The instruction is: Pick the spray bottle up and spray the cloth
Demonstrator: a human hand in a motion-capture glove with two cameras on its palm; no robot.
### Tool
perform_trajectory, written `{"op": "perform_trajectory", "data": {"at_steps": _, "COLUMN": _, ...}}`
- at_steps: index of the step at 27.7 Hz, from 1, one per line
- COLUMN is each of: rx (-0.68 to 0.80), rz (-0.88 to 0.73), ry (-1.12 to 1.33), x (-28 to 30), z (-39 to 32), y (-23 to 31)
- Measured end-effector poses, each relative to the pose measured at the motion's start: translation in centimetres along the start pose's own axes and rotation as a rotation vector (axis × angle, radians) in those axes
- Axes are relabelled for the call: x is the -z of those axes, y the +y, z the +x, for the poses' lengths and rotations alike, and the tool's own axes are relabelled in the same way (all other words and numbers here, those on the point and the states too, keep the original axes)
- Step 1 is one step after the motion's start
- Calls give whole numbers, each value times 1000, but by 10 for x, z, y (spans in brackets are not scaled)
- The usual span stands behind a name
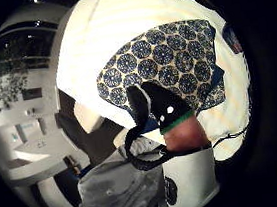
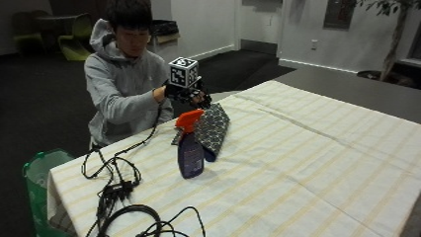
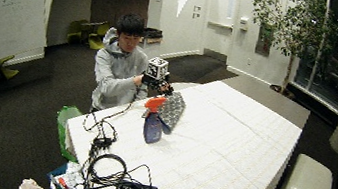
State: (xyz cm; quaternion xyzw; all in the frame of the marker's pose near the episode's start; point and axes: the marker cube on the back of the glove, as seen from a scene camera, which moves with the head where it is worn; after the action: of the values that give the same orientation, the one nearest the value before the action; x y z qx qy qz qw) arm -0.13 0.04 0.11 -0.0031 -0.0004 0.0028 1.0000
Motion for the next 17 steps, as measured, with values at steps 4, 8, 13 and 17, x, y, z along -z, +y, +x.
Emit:
{"op": "perform_trajectory", "data": {"at_steps": 4, "rx": -6, "rz": -2, "ry": 8, "x": 0, "z": 2, "y": -1}}
{"op": "perform_trajectory", "data": {"at_steps": 8, "rx": 1, "rz": 23, "ry": 5, "x": -1, "z": 1, "y": -1}}
{"op": "perform_trajectory", "data": {"at_steps": 13, "rx": 18, "rz": 81, "ry": -17, "x": 1, "z": 6, "y": 5}}
{"op": "perform_trajectory", "data": {"at_steps": 17, "rx": 26, "rz": 142, "ry": -46, "x": 3, "z": 16, "y": 16}}
